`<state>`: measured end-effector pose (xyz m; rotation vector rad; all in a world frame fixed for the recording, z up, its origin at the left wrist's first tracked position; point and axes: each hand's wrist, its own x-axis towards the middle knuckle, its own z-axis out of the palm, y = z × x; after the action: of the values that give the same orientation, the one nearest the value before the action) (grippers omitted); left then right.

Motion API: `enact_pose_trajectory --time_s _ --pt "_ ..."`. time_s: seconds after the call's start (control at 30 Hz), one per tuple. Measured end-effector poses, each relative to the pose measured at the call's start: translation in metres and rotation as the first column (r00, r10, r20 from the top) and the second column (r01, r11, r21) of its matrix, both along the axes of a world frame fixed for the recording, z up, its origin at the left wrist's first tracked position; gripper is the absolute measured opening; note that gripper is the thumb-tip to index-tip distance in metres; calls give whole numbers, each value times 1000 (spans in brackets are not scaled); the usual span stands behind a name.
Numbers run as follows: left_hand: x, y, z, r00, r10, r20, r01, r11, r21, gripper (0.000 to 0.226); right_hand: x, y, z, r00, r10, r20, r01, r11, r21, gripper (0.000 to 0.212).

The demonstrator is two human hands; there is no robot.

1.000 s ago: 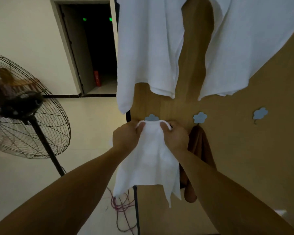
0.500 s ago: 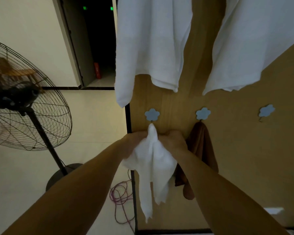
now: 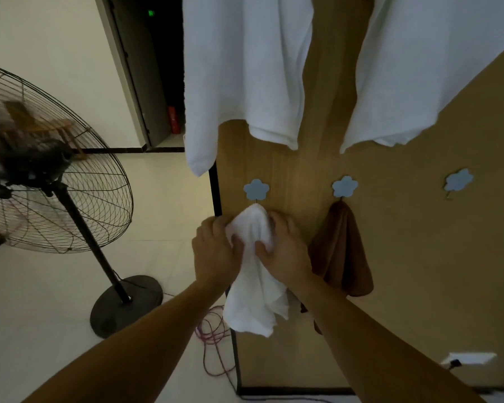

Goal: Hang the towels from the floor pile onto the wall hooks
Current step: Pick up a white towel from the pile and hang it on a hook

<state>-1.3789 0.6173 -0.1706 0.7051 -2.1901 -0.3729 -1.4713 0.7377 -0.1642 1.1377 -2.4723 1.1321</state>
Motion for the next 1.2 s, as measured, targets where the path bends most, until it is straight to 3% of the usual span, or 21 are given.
enact_pose_trajectory --time_s 0.07,0.13,0.23,0.3,0.4,0.5,0.53,0.63,0.7,0.83,0.93,1.07,1.2 --pt "-7 12 9 985 -173 23 172 984 37 55 0 -4 -6 999 -4 32 1 995 96 64" --pt "-18 17 9 969 -222 106 193 954 228 65 1 -7 -10 992 -7 124 -18 980 200 53" --pt "-25 18 -6 946 -229 230 128 914 384 63 1 -7 -14 940 5 342 -44 993 109 37" --pt "-17 17 -16 930 -308 201 174 849 499 56 -4 -1 -18 924 -1 383 -42 994 102 38" --pt "4 8 -19 865 -488 116 298 685 665 35 -13 11 -26 922 6 387 -36 997 71 33" --pt "16 -8 -15 802 -595 -49 318 355 879 32 -13 17 -36 889 15 458 2 999 -36 25" --pt "16 -12 -16 794 -608 -19 273 329 904 32 -12 16 -37 879 0 477 1 1000 -1 26" --pt "11 -12 -33 731 -528 432 32 659 751 47 -9 5 -38 890 -44 454 -57 977 205 29" --pt "8 -10 -46 734 -428 527 -26 758 652 60 -8 0 -37 917 -49 397 -60 964 258 28" --pt "7 -7 -52 826 -340 449 19 813 582 69 -4 4 -43 899 -74 431 -32 971 236 26" --pt "12 -8 -50 891 -268 367 21 830 557 64 4 13 -49 878 -71 474 -13 985 173 42" --pt "21 -8 -43 904 -246 350 31 854 520 78 19 16 -44 890 -45 453 18 998 63 43" --pt "29 -3 -38 915 -271 298 115 884 452 79 40 27 -36 921 -143 363 130 990 60 61"
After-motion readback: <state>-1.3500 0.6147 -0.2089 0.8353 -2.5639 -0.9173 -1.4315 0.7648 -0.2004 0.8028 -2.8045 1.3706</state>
